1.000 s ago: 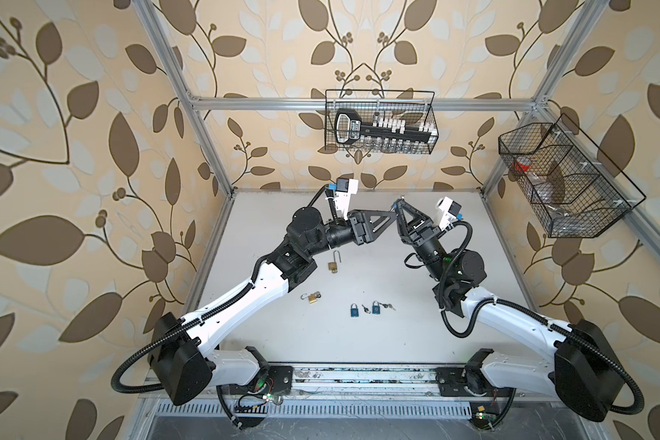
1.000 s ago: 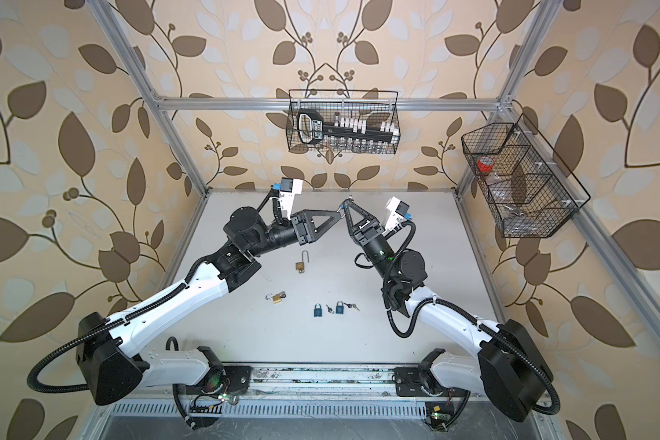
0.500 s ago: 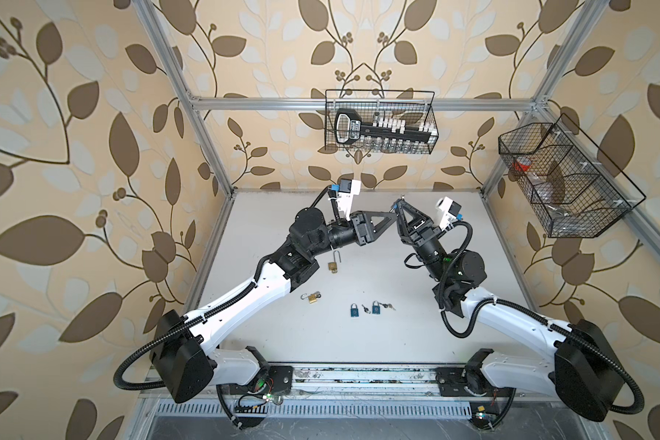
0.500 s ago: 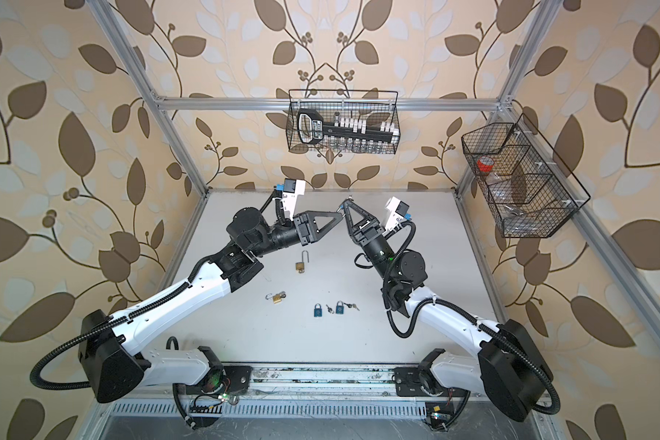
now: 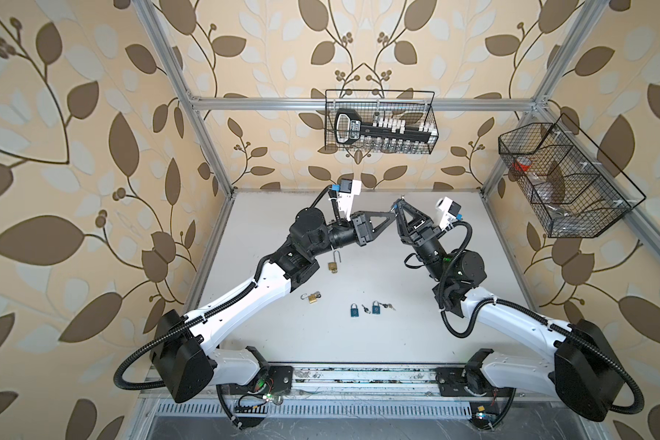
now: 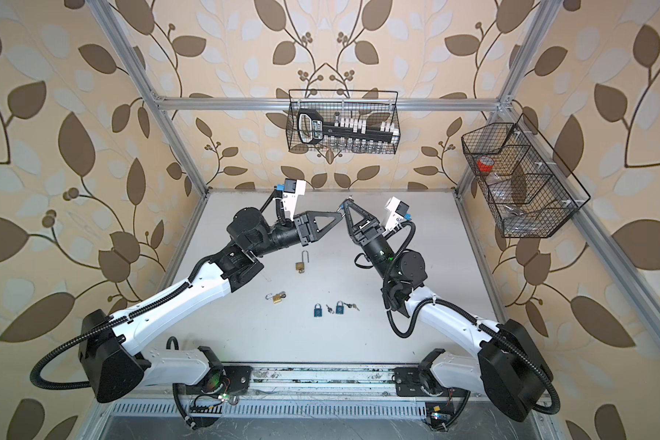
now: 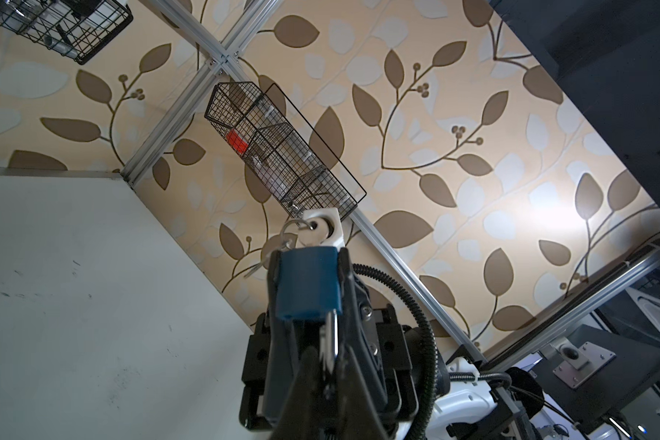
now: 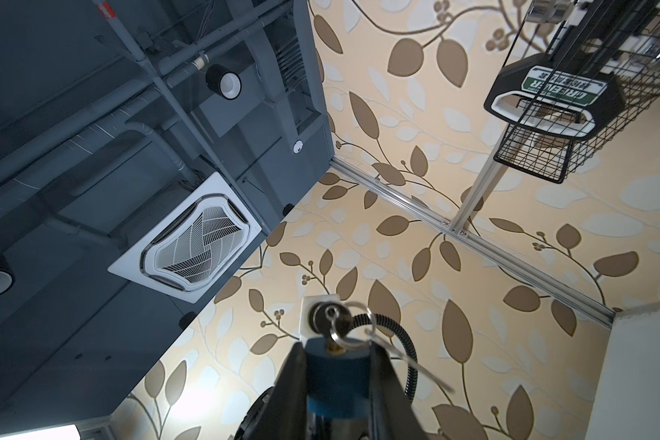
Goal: Lock with the key
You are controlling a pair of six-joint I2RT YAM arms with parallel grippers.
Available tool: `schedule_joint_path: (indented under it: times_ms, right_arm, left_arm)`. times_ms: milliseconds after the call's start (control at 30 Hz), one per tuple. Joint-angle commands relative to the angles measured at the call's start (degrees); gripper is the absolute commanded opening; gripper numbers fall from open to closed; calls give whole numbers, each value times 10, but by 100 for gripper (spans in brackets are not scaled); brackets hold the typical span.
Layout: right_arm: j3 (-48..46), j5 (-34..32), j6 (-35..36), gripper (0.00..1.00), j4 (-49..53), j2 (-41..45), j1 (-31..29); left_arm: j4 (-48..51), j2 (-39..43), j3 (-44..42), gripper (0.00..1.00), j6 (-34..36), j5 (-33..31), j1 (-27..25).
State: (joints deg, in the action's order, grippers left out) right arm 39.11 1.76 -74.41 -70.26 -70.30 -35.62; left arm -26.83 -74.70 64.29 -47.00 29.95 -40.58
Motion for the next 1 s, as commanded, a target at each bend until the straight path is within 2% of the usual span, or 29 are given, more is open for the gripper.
schedule_joint_path:
  times_ms: [0,67,233,267,333,367,433,600,700,767,867,967]
  right_arm:
    - [3,-4,-8,0,-31,6,-4]
    - [3,-3,-6,0,-30,5,-4]
    - [7,13,6,0,-27,2,-3]
    - [6,19,9,11,-27,1,-3]
    - [4,24,17,48,-24,2,-2]
    - [0,24,20,59,-17,5,-1]
    - [-7,30,24,69,8,14,5]
    - [-27,39,91,70,116,66,14]
    - [-35,39,168,71,201,110,24]
    - [-32,61,244,70,250,139,38]
    - [18,129,366,69,370,162,70]
    - [88,237,514,68,489,163,100]
  left_arm:
    - [0,8,26,5,17,-1,-4]
    - [10,10,28,1,22,-7,-4]
    - [65,20,36,0,50,-28,-4]
    - [84,25,40,0,63,-37,-4]
    - [142,31,58,0,86,-59,-4]
    - [190,33,78,0,105,-63,-4]
    - [271,36,116,0,149,-73,-4]
    - [417,48,176,0,254,-107,-1]
    - [470,53,202,0,310,-91,13]
    - [504,51,223,0,349,-57,32]
    - [561,39,264,0,405,7,52]
    - [633,21,311,0,473,55,55]
